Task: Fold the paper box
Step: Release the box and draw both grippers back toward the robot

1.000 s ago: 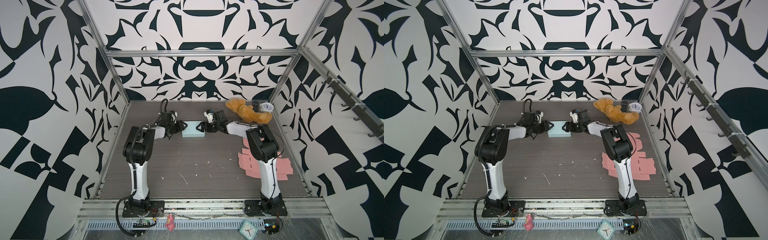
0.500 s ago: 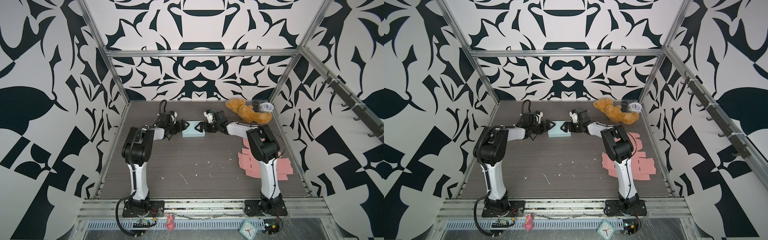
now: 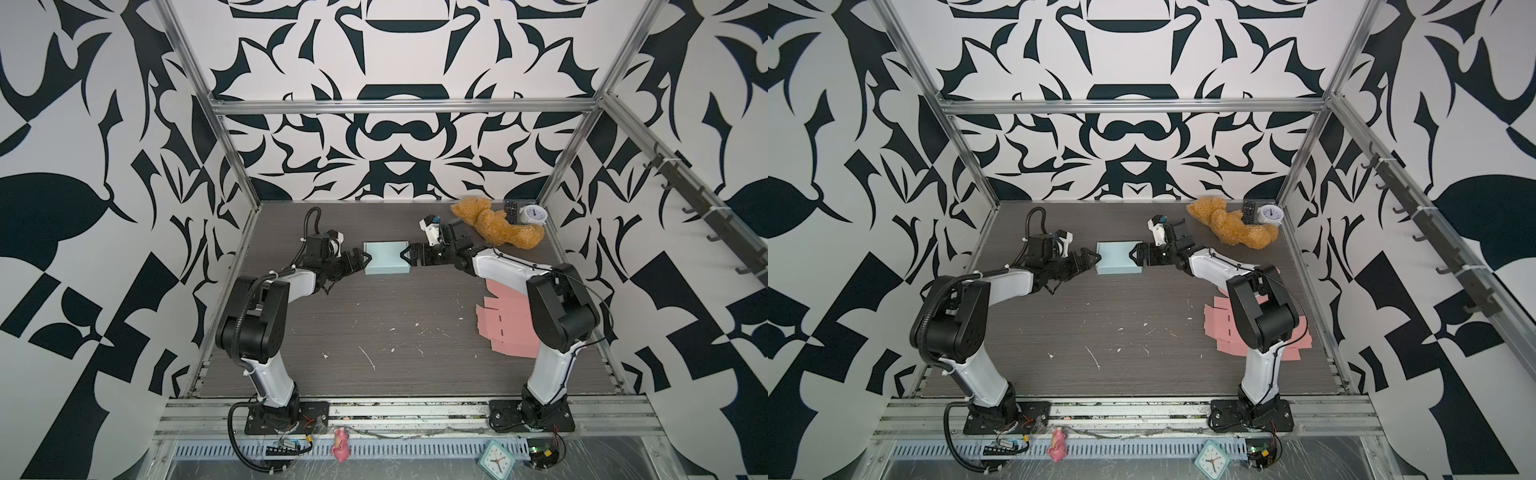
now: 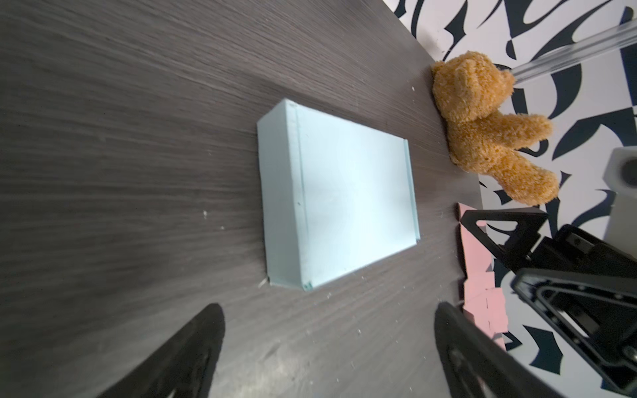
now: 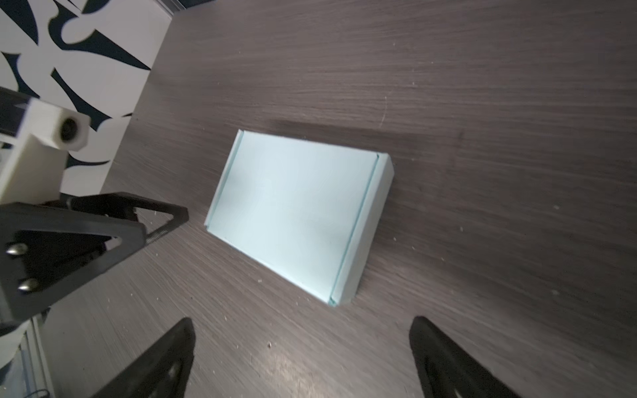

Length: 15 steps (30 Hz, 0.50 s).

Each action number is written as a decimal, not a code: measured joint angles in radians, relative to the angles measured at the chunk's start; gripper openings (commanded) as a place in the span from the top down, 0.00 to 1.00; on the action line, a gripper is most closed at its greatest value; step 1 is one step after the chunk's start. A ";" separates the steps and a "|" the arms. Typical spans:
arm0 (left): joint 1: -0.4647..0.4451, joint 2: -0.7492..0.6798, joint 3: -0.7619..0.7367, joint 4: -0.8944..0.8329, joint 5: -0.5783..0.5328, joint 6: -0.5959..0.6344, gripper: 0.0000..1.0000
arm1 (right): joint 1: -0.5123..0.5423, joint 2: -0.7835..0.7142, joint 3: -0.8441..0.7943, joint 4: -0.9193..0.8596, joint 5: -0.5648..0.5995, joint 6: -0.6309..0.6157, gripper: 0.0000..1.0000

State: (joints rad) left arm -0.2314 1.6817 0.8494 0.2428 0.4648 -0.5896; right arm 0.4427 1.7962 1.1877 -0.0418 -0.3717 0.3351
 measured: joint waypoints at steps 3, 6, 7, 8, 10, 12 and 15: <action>-0.028 -0.087 -0.056 -0.008 -0.003 -0.001 0.03 | 0.000 -0.088 -0.059 -0.078 0.047 -0.033 0.00; -0.074 -0.174 -0.108 -0.023 -0.009 -0.001 0.03 | 0.000 -0.183 -0.122 -0.163 0.102 -0.062 0.00; -0.093 -0.203 -0.125 -0.027 -0.011 -0.001 0.03 | 0.000 -0.217 -0.143 -0.197 0.121 -0.072 0.00; -0.109 -0.224 -0.138 -0.030 -0.012 -0.002 0.03 | 0.000 -0.246 -0.159 -0.227 0.139 -0.077 0.00; -0.151 -0.273 -0.168 -0.040 -0.016 -0.002 0.03 | 0.000 -0.306 -0.187 -0.303 0.178 -0.090 0.00; -0.191 -0.313 -0.193 -0.047 -0.025 -0.002 0.03 | 0.000 -0.357 -0.207 -0.364 0.212 -0.101 0.00; -0.257 -0.379 -0.235 -0.053 -0.048 -0.002 0.04 | 0.005 -0.431 -0.226 -0.472 0.273 -0.109 0.00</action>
State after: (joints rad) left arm -0.4885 1.3025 0.6147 0.1894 0.4168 -0.5915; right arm 0.4477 1.3655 0.9619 -0.5133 -0.0990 0.2256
